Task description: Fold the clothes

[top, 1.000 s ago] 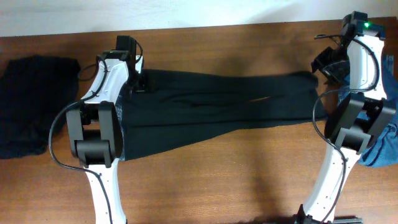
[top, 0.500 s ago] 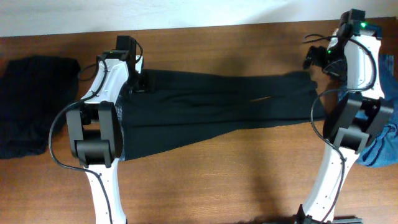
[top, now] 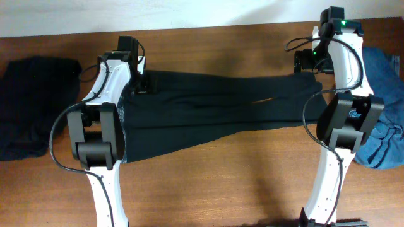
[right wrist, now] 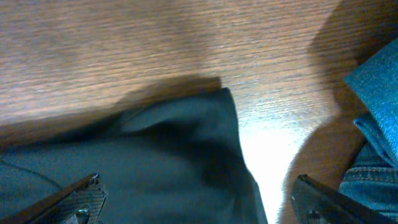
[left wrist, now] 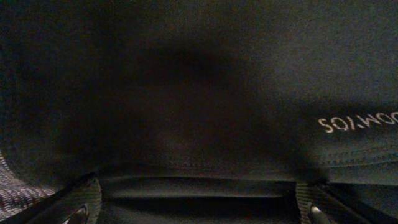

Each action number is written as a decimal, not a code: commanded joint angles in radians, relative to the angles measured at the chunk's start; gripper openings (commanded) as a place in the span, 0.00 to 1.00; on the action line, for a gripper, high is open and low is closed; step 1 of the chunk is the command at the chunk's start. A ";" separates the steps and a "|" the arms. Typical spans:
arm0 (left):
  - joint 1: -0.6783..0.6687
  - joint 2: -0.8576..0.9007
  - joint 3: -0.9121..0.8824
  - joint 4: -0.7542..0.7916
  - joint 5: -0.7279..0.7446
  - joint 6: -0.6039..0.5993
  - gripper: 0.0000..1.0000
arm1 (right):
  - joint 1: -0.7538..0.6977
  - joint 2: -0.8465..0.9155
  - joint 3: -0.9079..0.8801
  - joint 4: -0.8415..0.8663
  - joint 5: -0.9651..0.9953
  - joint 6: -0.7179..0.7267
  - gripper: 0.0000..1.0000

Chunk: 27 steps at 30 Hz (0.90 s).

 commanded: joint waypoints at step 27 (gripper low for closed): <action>0.008 0.051 -0.011 0.008 0.004 0.001 0.99 | 0.045 -0.039 0.561 -0.346 -0.087 -0.053 0.99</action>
